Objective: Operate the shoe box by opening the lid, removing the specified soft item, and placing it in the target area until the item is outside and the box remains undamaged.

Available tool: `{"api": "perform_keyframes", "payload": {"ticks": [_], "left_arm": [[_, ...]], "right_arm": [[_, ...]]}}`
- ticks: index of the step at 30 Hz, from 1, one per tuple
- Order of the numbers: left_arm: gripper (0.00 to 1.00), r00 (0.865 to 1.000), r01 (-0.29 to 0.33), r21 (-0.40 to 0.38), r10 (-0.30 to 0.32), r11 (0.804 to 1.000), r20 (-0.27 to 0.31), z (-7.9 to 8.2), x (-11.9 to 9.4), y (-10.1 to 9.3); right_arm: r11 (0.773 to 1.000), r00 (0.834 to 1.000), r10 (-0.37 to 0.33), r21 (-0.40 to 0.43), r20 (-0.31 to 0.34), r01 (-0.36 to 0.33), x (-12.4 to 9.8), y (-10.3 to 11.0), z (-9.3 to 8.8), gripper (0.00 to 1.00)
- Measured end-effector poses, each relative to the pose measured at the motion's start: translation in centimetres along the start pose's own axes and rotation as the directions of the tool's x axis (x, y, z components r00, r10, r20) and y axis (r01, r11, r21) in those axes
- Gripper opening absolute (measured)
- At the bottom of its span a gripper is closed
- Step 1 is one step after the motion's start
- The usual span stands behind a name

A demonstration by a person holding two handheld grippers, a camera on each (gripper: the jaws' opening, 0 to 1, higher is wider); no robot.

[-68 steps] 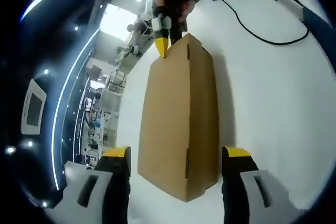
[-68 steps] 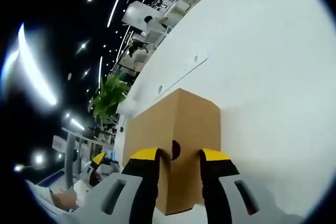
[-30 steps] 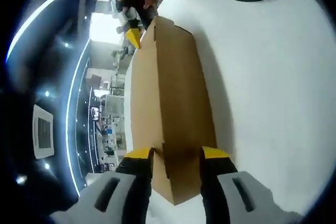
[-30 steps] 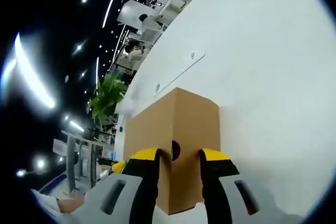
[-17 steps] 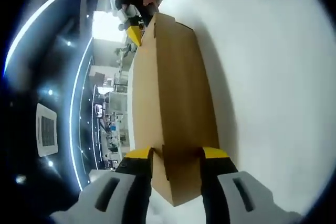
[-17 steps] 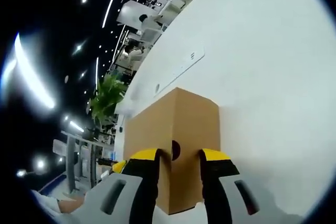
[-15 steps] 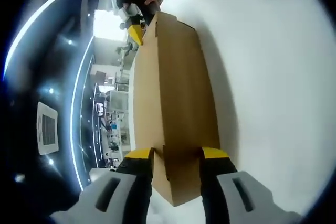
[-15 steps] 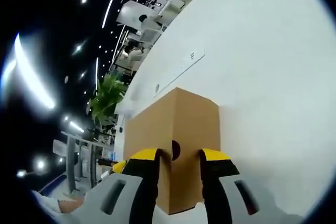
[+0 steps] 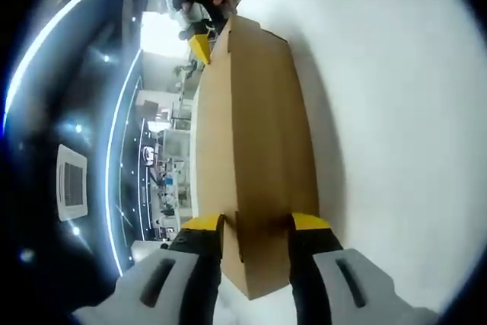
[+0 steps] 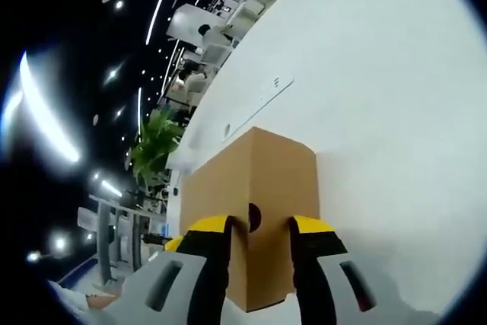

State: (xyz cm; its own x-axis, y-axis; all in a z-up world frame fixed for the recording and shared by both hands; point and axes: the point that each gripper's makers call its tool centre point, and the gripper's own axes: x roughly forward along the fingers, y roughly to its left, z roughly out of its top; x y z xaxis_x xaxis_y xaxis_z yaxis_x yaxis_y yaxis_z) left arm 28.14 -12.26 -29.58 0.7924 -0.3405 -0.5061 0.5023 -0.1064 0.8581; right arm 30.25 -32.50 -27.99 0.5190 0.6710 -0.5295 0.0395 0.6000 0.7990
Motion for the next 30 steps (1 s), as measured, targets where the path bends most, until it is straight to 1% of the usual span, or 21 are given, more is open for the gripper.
{"api": "perform_keyframes", "payload": {"ticks": [6, 10, 13, 16, 18, 20, 21, 23, 24, 26, 27, 29, 30], "left_arm": [[0.32, 1.0, 0.002, -0.003, -0.002, 1.0, -0.018, 0.1, 0.0, 0.0], [0.32, 1.0, 0.007, 0.001, -0.007, 1.0, -0.02, 0.1, 0.0, 0.0], [0.32, 1.0, 0.011, 0.003, -0.011, 1.0, -0.021, 0.0, -0.1, 0.0], [0.32, 1.0, 0.015, 0.002, -0.015, 1.0, -0.019, 0.0, -0.1, -0.1], [0.32, 1.0, 0.019, 0.002, -0.019, 1.0, -0.019, 0.0, -0.1, -0.1], [0.32, 1.0, 0.021, 0.003, -0.021, 1.0, -0.02, 0.0, -0.2, -0.1], [0.32, 1.0, 0.022, 0.003, -0.022, 1.0, -0.02, 0.0, -0.2, -0.1], [0.32, 0.999, 0.024, 0.004, -0.024, 1.0, -0.023, 0.0, -0.2, -0.1], [0.32, 0.999, 0.026, 0.0, -0.026, 1.0, -0.026, 0.0, -0.2, -0.1], [0.32, 0.999, 0.028, 0.004, -0.027, 1.0, -0.033, 0.0, -0.2, -0.2], [0.32, 0.999, 0.027, 0.004, -0.027, 1.0, -0.037, 0.0, -0.3, -0.2], [0.32, 0.999, 0.026, 0.004, -0.026, 1.0, -0.043, 0.0, -0.3, -0.2], [0.32, 0.999, 0.027, 0.003, -0.027, 1.0, -0.046, 0.0, -0.3, -0.2]], "right_arm": [[1.0, 1.0, -0.01, -0.001, 0.005, 0.01, 0.0, 0.0, 0.0, 0.3], [1.0, 1.0, -0.022, -0.019, 0.006, 0.022, 0.0, -0.1, 0.1, 0.3], [0.999, 0.999, -0.037, -0.036, -0.001, 0.037, 0.1, -0.5, 0.8, 0.3], [0.996, 0.998, -0.059, -0.072, 0.002, 0.059, 0.1, -0.7, 1.2, 0.3], [0.993, 0.998, -0.069, -0.098, 0.01, 0.07, 0.0, -0.9, 1.9, 0.31], [0.986, 0.996, -0.083, -0.141, 0.026, 0.086, -0.4, -0.8, 2.5, 0.34], [0.978, 0.994, -0.097, -0.184, 0.041, 0.103, -0.7, -0.8, 3.0, 0.36], [0.964, 0.991, -0.118, -0.231, 0.07, 0.131, -1.0, -0.5, 3.7, 0.41], [0.952, 0.988, -0.124, -0.272, 0.087, 0.143, -1.3, -0.2, 4.1, 0.43], [0.93, 0.983, -0.137, -0.327, 0.12, 0.17, -2.0, 0.5, 4.8, 0.46], [0.915, 0.981, -0.136, -0.363, 0.141, 0.179, -2.4, 1.1, 5.2, 0.47], [0.896, 0.975, -0.143, -0.397, 0.168, 0.2, -3.0, 1.8, 5.7, 0.5], [0.878, 0.972, -0.145, -0.429, 0.186, 0.213, -3.4, 2.3, 5.9, 0.51]]}}
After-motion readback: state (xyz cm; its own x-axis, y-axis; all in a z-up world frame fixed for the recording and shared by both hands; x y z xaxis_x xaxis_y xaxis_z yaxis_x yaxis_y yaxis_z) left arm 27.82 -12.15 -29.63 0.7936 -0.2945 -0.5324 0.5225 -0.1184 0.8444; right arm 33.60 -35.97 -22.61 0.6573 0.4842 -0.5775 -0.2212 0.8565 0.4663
